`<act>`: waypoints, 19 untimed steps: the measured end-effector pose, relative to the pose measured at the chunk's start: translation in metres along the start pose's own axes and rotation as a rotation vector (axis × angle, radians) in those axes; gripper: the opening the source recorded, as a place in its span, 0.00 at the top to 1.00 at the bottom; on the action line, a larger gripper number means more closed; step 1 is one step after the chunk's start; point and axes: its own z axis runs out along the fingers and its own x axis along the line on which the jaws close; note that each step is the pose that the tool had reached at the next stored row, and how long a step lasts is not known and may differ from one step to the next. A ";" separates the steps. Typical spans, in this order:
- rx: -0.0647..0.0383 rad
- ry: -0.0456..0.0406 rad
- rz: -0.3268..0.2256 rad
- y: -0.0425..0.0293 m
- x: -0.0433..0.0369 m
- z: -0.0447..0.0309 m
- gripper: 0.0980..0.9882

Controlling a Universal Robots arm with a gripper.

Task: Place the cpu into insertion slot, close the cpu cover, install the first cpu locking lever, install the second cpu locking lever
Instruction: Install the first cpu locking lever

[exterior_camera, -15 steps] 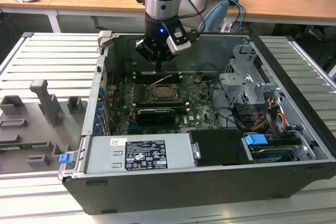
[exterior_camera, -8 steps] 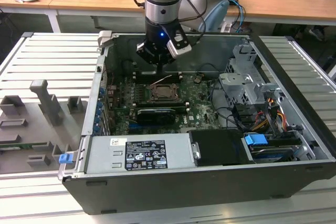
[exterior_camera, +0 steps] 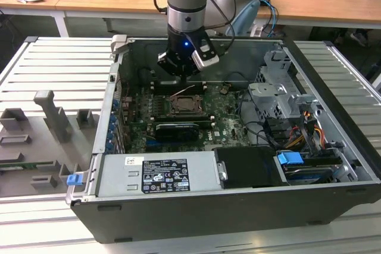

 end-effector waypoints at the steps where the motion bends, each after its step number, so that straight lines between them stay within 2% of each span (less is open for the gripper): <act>1: 0.000 -0.0001 0.000 0.0005 -0.0012 0.0017 0.99; 9: -0.001 0.0028 -0.029 0.0024 -0.0018 0.0091 0.99; 15: -0.001 0.0029 -0.030 0.0037 -0.0097 0.0135 0.99; 17: -0.001 0.0028 -0.030 0.0030 -0.0183 0.0215 0.99; 19: -0.001 0.0028 -0.030 0.0027 -0.0197 0.0250 0.99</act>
